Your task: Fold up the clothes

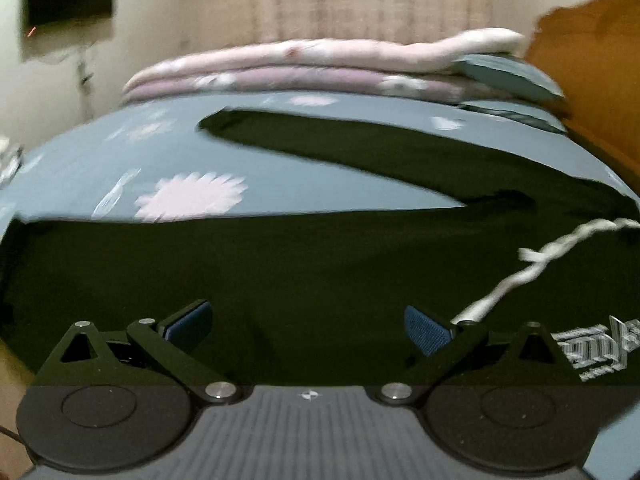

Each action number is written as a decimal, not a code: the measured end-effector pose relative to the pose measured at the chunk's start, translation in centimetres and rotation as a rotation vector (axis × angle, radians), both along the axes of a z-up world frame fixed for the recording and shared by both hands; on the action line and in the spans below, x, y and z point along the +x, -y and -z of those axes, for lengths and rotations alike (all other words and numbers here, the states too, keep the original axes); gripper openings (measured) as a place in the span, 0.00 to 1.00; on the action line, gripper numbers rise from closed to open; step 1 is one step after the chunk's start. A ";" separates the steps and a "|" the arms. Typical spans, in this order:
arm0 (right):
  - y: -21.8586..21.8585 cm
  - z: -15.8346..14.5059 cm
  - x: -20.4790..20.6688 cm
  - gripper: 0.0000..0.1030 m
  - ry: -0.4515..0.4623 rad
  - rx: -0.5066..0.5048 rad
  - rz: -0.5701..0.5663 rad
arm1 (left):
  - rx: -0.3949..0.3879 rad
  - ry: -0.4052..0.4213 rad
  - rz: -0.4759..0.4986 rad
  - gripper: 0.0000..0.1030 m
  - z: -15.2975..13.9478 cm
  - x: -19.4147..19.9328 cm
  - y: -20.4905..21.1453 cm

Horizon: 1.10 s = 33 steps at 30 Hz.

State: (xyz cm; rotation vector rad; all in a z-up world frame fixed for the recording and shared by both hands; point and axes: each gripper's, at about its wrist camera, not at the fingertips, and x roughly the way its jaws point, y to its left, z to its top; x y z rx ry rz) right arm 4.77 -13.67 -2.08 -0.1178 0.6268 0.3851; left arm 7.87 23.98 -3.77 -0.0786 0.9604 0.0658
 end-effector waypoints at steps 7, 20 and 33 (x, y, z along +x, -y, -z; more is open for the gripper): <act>-2.4 2.5 -0.3 1.00 -0.047 -0.057 -0.034 | -0.083 0.068 0.040 0.56 -1.9 1.9 0.1; -2.0 2.7 -0.2 1.00 -0.038 -0.056 -0.038 | -0.147 0.048 0.016 0.58 0.4 8.7 -0.5; -2.0 2.8 -0.2 1.00 -0.035 -0.055 -0.032 | -0.118 0.029 -0.016 0.59 0.4 8.7 -0.9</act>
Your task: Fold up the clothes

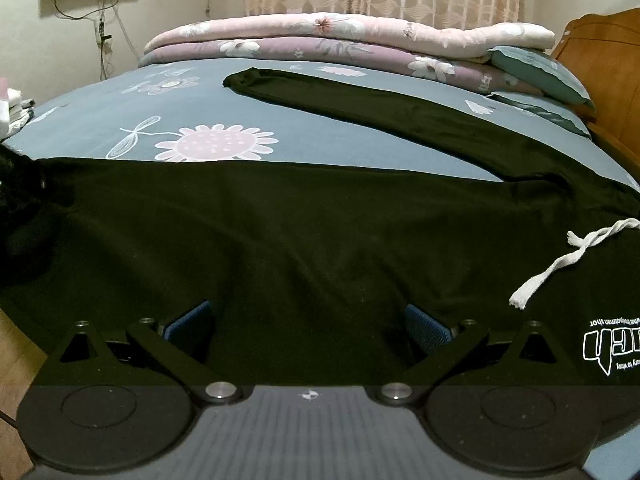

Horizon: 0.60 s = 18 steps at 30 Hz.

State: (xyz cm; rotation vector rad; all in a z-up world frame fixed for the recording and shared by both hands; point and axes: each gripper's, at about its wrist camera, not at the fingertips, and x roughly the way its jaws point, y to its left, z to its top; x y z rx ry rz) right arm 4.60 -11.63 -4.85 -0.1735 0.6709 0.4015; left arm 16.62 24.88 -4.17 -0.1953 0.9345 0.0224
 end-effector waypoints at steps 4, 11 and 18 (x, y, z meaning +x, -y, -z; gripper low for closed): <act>0.0 0.0 0.0 1.00 0.002 0.001 -0.002 | 0.033 -0.006 -0.136 0.59 -0.3 -0.7 -2.0; -0.1 0.1 0.1 1.00 0.005 0.001 0.000 | -0.049 0.006 -0.035 0.60 -1.1 -1.3 0.0; -0.2 0.2 0.1 1.00 0.010 0.003 0.002 | 0.032 -0.044 0.022 0.66 -0.1 -3.8 1.8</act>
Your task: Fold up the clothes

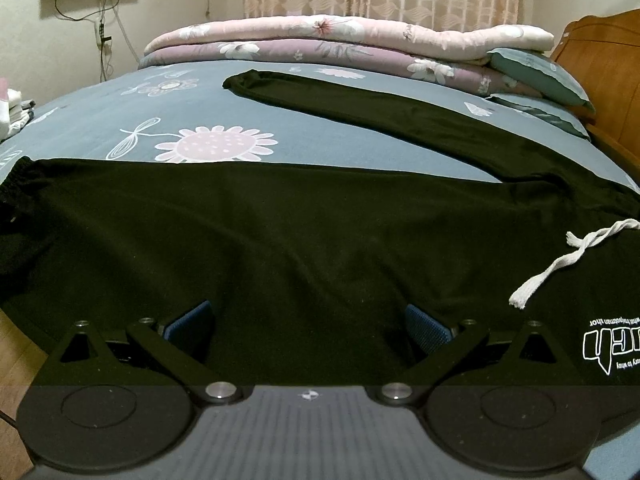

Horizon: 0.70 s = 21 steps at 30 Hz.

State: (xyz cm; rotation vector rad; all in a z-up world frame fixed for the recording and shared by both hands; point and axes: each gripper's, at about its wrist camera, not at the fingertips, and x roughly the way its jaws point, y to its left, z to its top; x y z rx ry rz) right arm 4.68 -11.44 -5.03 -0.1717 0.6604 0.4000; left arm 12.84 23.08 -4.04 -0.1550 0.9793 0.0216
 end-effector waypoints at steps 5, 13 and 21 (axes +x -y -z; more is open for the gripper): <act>0.0 0.1 -0.1 1.00 0.008 0.004 0.004 | 0.021 -0.019 -0.018 0.66 -0.3 -1.3 -0.2; 0.0 0.1 -0.1 1.00 0.007 0.004 0.011 | -0.008 -0.013 -0.043 0.66 -1.0 -2.6 -1.0; 0.4 -0.1 -0.3 1.00 0.002 -0.008 -0.023 | 0.004 0.006 -0.004 0.67 0.0 0.0 -0.4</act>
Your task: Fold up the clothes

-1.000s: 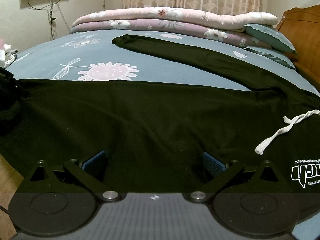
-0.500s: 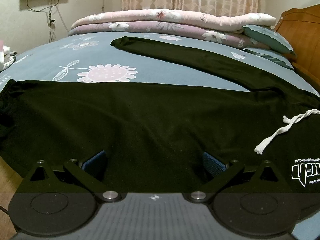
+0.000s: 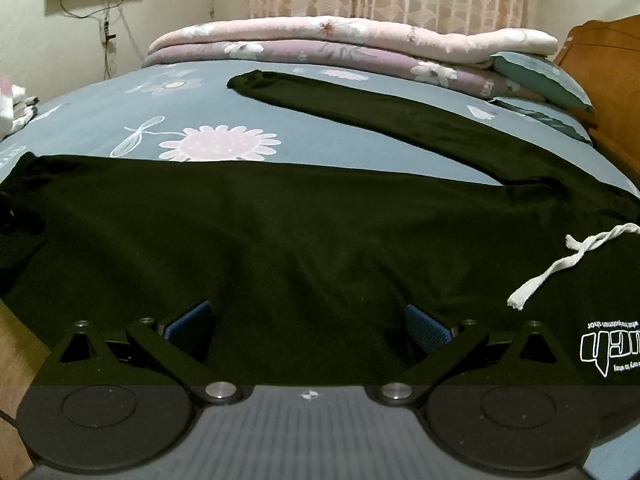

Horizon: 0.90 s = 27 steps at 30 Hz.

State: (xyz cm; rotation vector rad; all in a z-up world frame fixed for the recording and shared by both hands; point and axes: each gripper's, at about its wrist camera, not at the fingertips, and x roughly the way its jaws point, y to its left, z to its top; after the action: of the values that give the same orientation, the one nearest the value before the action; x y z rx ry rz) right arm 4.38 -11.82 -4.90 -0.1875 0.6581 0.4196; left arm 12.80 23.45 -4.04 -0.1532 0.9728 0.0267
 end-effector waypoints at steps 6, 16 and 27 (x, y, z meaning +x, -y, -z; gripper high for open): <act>0.0 -0.5 0.2 1.00 -0.009 -0.014 -0.016 | -0.051 0.026 -0.028 0.69 -1.0 -1.1 -0.9; 1.3 -0.8 4.5 1.00 -0.069 0.015 0.113 | -0.127 0.124 0.018 0.69 -1.5 2.9 0.2; 0.8 -1.2 5.4 1.00 -0.152 0.000 0.154 | -0.195 0.052 0.168 0.70 -1.4 6.0 1.3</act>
State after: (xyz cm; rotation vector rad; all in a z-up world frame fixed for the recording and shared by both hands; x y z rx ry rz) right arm 9.77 -12.66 -3.75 -0.1043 0.8161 0.2876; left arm 18.78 22.10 -2.67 -0.2499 0.9324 -0.2257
